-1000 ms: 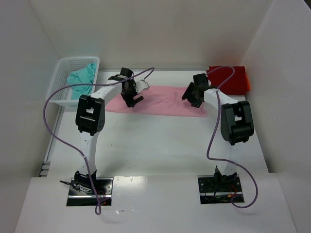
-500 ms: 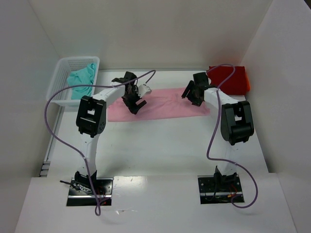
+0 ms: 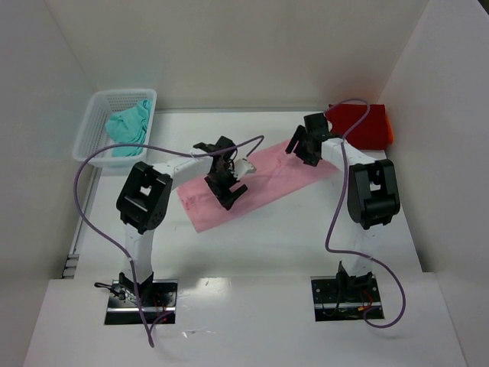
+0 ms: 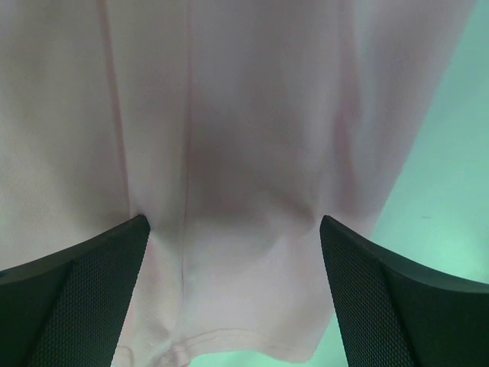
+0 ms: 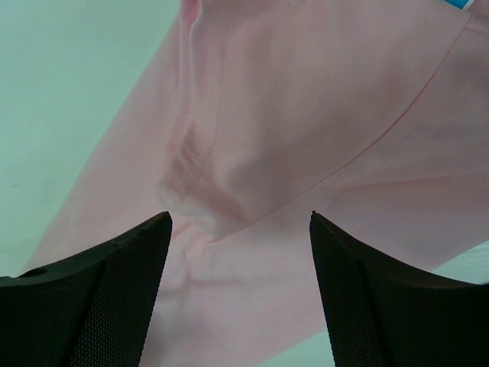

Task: Fold and stack the t-shirts
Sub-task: Rotate the tshirt 90 degrees

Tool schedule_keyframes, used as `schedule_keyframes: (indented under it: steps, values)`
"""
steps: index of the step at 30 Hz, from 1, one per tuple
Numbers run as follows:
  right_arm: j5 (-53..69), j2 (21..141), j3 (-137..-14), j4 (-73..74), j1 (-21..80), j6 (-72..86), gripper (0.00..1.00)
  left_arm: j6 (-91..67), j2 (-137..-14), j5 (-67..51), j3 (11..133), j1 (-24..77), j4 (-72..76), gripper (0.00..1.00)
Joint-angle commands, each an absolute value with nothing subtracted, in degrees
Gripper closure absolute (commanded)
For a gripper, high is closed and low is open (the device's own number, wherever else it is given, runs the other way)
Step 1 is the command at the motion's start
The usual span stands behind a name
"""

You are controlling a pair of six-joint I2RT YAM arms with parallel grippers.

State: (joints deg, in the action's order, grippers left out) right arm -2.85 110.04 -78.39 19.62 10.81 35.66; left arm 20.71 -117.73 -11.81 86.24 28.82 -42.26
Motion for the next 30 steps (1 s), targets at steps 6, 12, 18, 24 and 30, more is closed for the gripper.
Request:
schedule_keyframes:
  steps: [6, 12, 18, 24, 30]
  values:
    - [-5.27, 102.84, -76.73, 16.79, 11.25, 33.93, 0.20, 8.98, -117.25, -27.24, 77.52, 35.77, -46.85, 0.00]
    - [-6.67, 101.69, -74.53, 16.79, 10.72, 33.93, 0.20, 5.63, -112.68, -27.25, 73.39, 38.85, -46.85, 0.00]
    - [-7.82, 105.63, -74.00, 17.40, 10.72, 33.93, 0.20, 4.57, -110.65, -27.86, 70.76, 39.98, -46.32, 0.00]
    - [-7.29, 110.12, -76.03, 19.94, 12.03, 33.93, 0.21, 2.73, -109.51, -26.30, 69.61, 39.99, -43.25, 0.00]
    - [-9.14, 113.99, -77.17, 19.95, 14.41, 33.40, 0.21, 0.80, -107.67, -20.40, 70.14, 40.52, -39.56, 0.00]
